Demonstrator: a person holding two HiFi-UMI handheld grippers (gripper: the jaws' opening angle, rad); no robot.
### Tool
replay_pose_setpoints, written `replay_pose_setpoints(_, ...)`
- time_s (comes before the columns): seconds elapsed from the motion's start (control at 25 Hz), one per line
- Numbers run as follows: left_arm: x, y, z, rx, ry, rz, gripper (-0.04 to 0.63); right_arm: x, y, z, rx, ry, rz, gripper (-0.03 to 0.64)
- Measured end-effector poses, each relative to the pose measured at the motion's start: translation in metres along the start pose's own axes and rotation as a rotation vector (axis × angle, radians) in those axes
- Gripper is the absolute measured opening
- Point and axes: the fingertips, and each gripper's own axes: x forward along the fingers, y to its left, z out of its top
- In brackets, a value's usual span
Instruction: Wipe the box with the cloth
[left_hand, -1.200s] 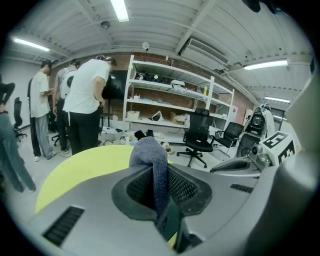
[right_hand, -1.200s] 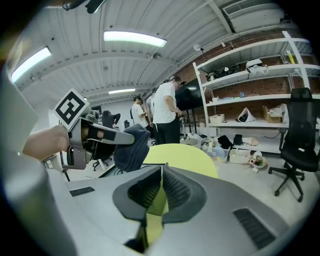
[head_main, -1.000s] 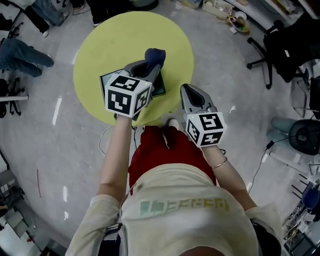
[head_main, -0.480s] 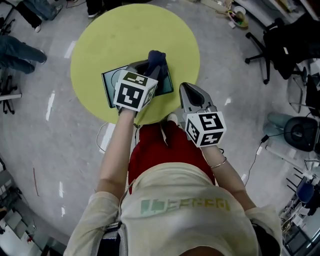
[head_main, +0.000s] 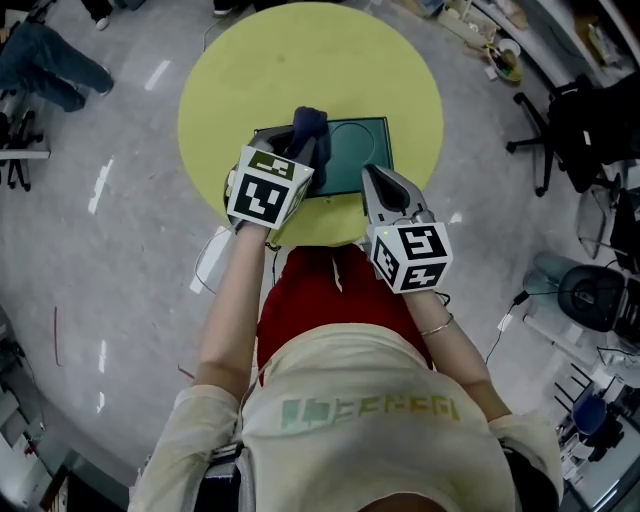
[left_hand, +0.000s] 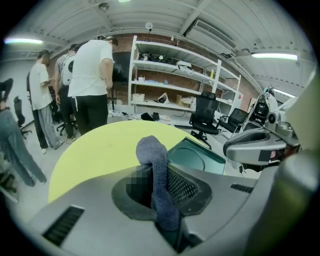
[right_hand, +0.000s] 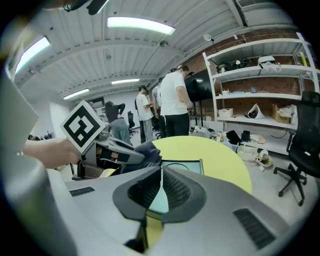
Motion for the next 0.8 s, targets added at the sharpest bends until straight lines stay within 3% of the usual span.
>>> replay_pose_setpoints(0.4,-0.057,0.06,-0.04,-0.106,-0.046,0.112,0.066,0.019,0.053,-0.002,-0.05,0.014,0.058,0.038)
replay_pose_setpoints(0.8,-0.12,0.048,-0.047,-0.124,-0.086,0.312,0.066,-0.03,0.036,-0.011,-0.047,-0.028,0.085,0.038)
